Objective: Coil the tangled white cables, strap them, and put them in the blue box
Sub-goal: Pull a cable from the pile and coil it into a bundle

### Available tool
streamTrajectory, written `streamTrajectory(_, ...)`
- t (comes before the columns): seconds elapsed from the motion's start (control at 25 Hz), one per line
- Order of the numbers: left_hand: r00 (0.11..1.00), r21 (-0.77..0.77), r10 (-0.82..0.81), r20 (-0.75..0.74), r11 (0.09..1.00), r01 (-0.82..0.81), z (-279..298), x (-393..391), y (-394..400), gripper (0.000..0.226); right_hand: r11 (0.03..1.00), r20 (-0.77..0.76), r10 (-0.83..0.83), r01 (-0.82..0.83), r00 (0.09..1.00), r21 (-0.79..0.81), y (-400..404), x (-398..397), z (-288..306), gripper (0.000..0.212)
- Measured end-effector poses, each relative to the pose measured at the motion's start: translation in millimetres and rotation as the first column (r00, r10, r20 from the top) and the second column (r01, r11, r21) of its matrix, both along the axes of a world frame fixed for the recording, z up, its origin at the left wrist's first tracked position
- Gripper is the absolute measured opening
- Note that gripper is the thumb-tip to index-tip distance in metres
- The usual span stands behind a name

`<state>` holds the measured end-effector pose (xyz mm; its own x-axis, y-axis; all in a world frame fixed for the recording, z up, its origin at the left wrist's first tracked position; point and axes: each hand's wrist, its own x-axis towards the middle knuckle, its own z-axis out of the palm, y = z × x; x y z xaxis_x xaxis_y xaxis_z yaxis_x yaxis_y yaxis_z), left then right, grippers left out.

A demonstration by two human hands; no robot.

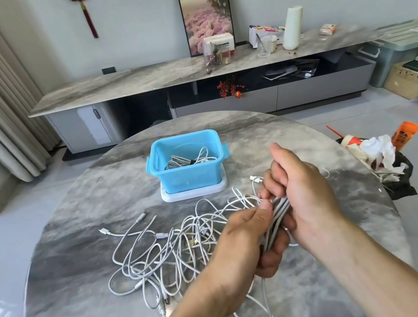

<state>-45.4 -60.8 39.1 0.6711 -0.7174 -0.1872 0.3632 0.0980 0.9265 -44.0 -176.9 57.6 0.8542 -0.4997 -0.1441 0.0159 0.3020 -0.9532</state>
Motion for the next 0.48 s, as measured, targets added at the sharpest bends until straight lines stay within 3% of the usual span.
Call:
streamTrajectory(0.16,0.994,0.048,0.081,0.079,0.995,-0.085,-1,0,7,0.049,0.955,0.111,-0.046,0.076,0.993,-0.286,12,1,-3,0.063)
streamTrajectory(0.28,0.987,0.044,0.034,0.155,0.998,-0.042,-1,-2,12,0.041,0.948,0.129,-0.053,0.090,0.990,-0.304,16,1,-4,0.065)
streamTrajectory(0.36,0.976,0.031,0.019,0.218,0.999,-0.027,-2,-4,8,0.036,0.976,0.144,-0.064,0.092,0.987,-0.196,12,1,-2,0.061)
streamTrajectory(0.4,0.971,0.021,0.040,0.237,0.999,-0.046,-2,-3,6,0.036,0.994,0.171,-0.013,0.032,0.985,-0.107,9,1,-3,0.056)
streamTrajectory(0.44,0.972,-0.024,0.079,0.221,0.997,-0.076,0,0,3,0.038,0.990,0.224,0.143,-0.142,0.964,-0.021,5,0,-3,0.045)
streamTrajectory(0.48,0.970,-0.091,0.153,0.186,0.986,-0.138,3,5,3,0.040,0.920,0.261,0.364,-0.389,0.894,0.046,6,-3,-6,0.038)
